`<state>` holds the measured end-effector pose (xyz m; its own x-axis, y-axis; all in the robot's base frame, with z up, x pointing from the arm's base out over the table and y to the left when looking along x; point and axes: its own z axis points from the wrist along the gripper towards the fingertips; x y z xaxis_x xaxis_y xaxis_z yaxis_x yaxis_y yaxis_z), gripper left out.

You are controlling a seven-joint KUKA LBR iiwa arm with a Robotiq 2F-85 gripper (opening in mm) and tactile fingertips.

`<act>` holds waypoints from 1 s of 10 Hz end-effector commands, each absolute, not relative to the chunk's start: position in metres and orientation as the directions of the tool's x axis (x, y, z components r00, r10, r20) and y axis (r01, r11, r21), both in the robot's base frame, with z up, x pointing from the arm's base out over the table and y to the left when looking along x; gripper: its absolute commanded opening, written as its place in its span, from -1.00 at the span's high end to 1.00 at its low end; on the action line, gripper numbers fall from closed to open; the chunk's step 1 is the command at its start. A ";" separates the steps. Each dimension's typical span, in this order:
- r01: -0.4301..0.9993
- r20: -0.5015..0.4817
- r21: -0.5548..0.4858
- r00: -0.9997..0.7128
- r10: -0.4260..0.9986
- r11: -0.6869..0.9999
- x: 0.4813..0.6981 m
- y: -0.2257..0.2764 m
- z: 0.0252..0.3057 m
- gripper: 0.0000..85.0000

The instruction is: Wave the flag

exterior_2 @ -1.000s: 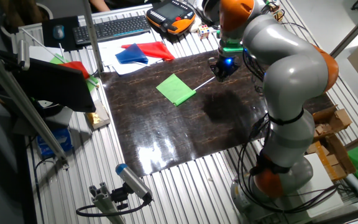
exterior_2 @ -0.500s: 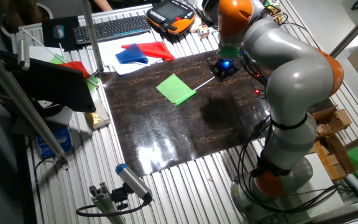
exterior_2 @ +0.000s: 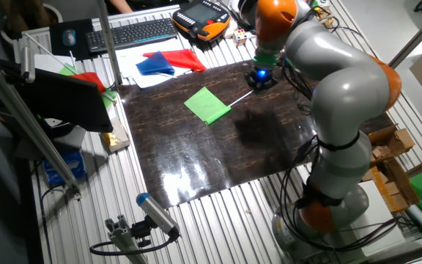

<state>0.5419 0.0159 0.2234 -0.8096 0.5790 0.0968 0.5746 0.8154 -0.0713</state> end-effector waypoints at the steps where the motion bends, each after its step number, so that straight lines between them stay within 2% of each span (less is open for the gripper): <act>1: 0.750 0.079 -0.065 -0.654 0.753 0.658 0.563 0.020 0.215 0.98; 4: 0.808 0.012 -0.048 -0.588 0.809 0.588 0.584 0.021 0.186 0.98; 6: 0.834 -0.028 -0.038 -0.552 0.833 0.551 0.591 0.014 0.166 0.98; 8: 0.845 -0.015 -0.011 -0.535 0.844 0.535 0.593 0.008 0.153 0.98; 10: 0.851 0.022 -0.004 -0.525 0.851 0.525 0.593 0.008 0.153 0.98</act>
